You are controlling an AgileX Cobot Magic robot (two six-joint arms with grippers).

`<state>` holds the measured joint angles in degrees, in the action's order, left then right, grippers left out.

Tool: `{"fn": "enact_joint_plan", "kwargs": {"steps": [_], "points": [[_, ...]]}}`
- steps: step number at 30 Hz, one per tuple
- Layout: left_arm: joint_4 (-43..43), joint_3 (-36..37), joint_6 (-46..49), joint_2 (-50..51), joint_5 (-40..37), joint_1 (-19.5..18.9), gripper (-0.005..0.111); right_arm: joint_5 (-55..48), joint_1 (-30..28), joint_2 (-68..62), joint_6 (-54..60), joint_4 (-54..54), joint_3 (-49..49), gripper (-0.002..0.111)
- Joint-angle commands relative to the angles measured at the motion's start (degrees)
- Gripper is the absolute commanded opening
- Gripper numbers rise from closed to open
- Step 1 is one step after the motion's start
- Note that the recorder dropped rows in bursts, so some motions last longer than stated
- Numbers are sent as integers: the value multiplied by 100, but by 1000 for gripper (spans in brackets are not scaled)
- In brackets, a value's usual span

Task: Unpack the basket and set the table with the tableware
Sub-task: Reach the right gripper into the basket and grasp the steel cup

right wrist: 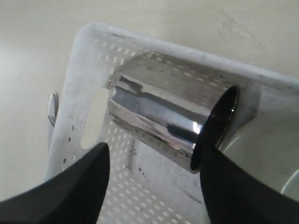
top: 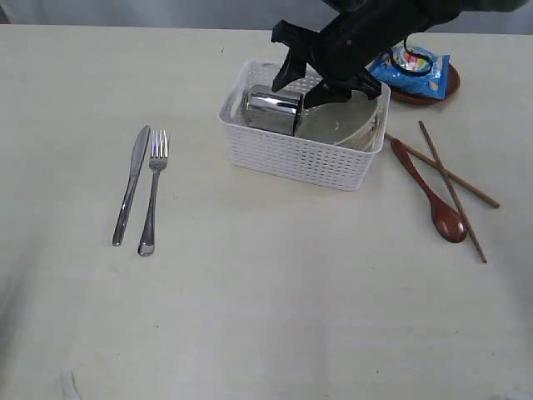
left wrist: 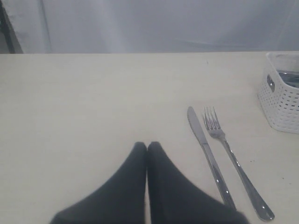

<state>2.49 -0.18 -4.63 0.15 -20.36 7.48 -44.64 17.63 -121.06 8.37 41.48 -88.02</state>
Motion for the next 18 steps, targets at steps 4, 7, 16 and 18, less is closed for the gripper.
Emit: {"fn": "enact_joint_plan", "kwargs": {"steps": [4,7,16,18], "points": [[52,18,-24,-15,61,-11,0,241,10,-178,66,-149,172,54],[52,18,-24,-15,61,-11,0,382,58,-192,388,111,172,51],[52,18,-24,-15,61,-11,0,900,275,-182,926,697,151,13],[52,18,-24,-15,61,-11,0,965,318,-182,1081,830,151,12]]}}
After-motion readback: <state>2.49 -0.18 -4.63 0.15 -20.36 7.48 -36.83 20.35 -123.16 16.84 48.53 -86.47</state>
